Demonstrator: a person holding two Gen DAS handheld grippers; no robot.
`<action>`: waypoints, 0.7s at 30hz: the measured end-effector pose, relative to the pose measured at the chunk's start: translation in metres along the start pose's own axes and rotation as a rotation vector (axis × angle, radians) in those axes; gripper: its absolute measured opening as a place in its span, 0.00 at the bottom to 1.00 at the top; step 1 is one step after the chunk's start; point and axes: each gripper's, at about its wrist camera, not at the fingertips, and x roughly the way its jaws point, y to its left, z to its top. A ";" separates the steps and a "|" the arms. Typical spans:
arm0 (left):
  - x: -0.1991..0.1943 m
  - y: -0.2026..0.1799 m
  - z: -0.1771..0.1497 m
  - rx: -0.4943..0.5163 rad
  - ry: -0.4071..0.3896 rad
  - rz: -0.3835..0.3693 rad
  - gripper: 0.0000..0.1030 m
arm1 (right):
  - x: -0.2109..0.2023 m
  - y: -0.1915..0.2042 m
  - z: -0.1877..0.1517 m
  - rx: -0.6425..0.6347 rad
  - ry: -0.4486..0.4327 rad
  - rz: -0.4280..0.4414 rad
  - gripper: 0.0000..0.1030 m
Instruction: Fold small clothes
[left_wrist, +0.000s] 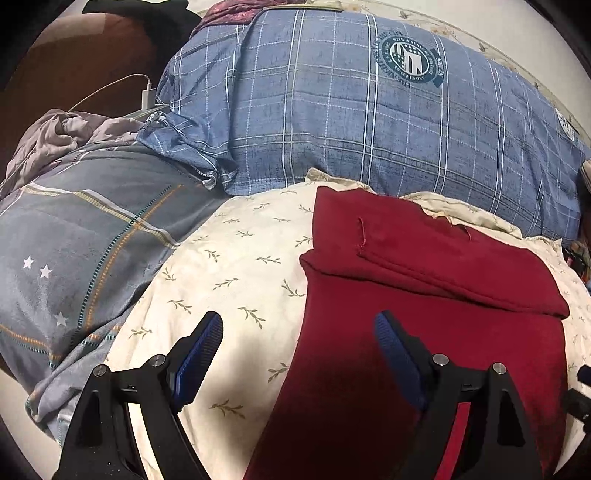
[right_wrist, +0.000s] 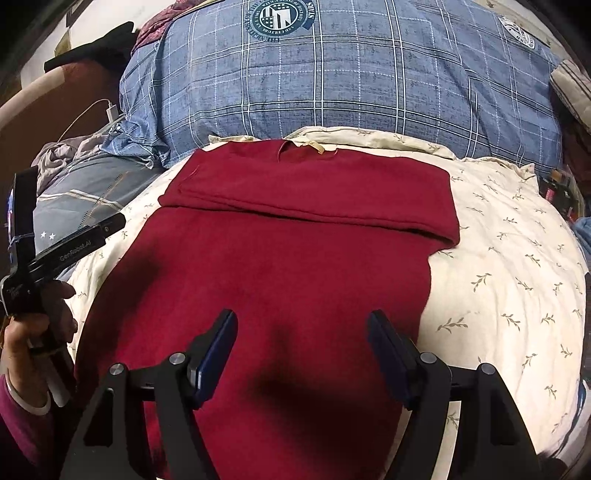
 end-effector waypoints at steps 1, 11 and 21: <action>0.001 0.000 0.000 0.002 0.002 -0.003 0.81 | -0.002 -0.001 0.000 0.000 -0.010 -0.001 0.72; 0.008 -0.003 -0.005 0.049 0.031 -0.008 0.81 | 0.009 -0.027 0.006 0.063 -0.020 -0.039 0.79; 0.020 -0.006 -0.009 0.065 0.062 0.000 0.81 | 0.033 -0.094 0.058 0.174 -0.046 -0.153 0.78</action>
